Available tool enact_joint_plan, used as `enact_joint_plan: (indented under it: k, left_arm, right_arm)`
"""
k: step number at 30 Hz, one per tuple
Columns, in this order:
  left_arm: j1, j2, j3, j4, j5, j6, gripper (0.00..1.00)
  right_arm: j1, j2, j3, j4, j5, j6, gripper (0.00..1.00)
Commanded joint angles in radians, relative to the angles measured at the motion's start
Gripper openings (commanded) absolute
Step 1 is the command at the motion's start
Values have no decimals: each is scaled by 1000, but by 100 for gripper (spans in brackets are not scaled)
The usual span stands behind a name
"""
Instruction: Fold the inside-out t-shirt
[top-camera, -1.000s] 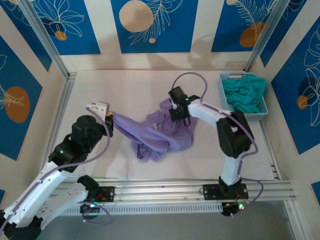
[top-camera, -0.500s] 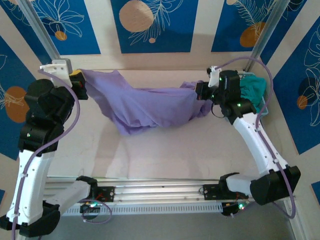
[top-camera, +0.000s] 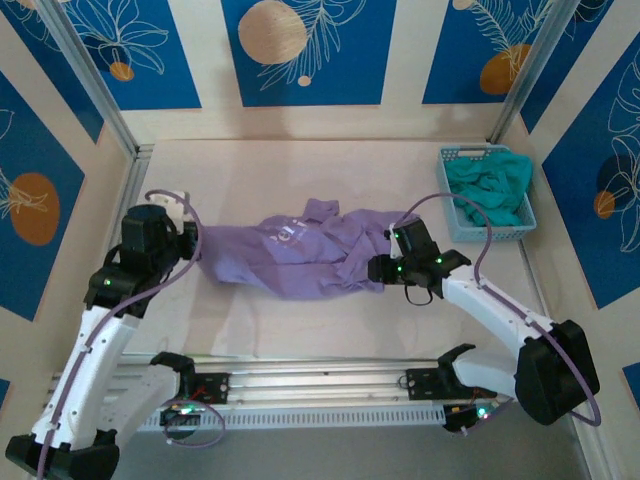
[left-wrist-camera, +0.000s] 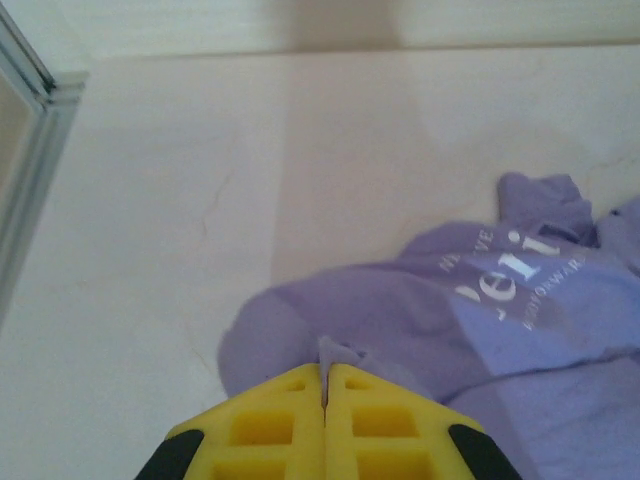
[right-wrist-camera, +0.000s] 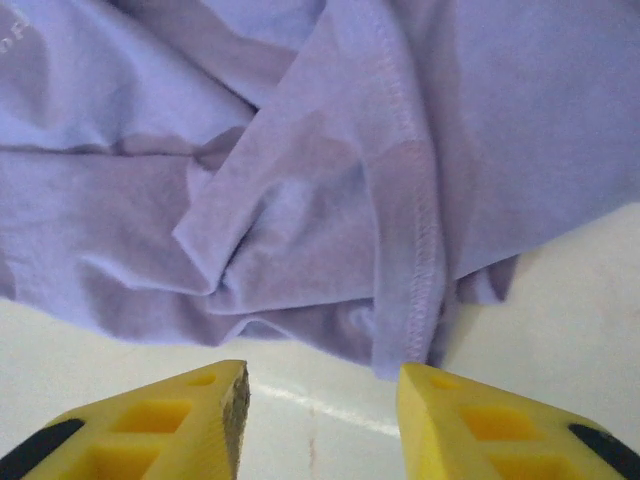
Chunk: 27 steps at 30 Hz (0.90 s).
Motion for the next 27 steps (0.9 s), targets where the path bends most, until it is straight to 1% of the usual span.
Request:
enact_joint_plan:
  k: [1, 5, 11, 13, 18, 20, 21, 22, 23, 24, 26, 27]
  left_arm:
    - [11, -32, -21, 18, 56, -42, 0]
    - [12, -31, -44, 47, 82, -55, 0]
    - [12, -28, -47, 63, 105, -60, 0]
    - [12, -29, -41, 66, 113, -59, 0]
    - [11, -25, -44, 82, 128, -60, 0]
    - [12, -19, -44, 83, 133, -58, 0]
    - [12, -15, -41, 83, 132, -56, 0]
    - [13, -10, -38, 82, 129, -55, 0]
    - [14, -7, -35, 79, 123, -55, 0]
    - [14, -2, -28, 77, 115, -55, 0]
    - [16, 4, -5, 70, 102, -57, 0]
    - [18, 7, 13, 65, 99, -58, 0]
  right_arm:
    - [45, 52, 70, -17, 118, -20, 46]
    - [81, 142, 100, -52, 185, -20, 47]
    - [69, 215, 105, -89, 183, 46, 47]
    - [78, 253, 101, -114, 207, 74, 47]
    - [90, 305, 71, -64, 209, 118, 44]
    - [91, 333, 75, -43, 211, 118, 38]
    - [90, 348, 81, -38, 216, 112, 31]
    - [90, 355, 89, -39, 223, 105, 20]
    - [91, 350, 97, -45, 232, 99, 13]
    - [92, 332, 104, -55, 245, 92, 8]
    - [91, 269, 117, -84, 260, 70, 3]
    - [87, 220, 129, -103, 256, 56, 3]
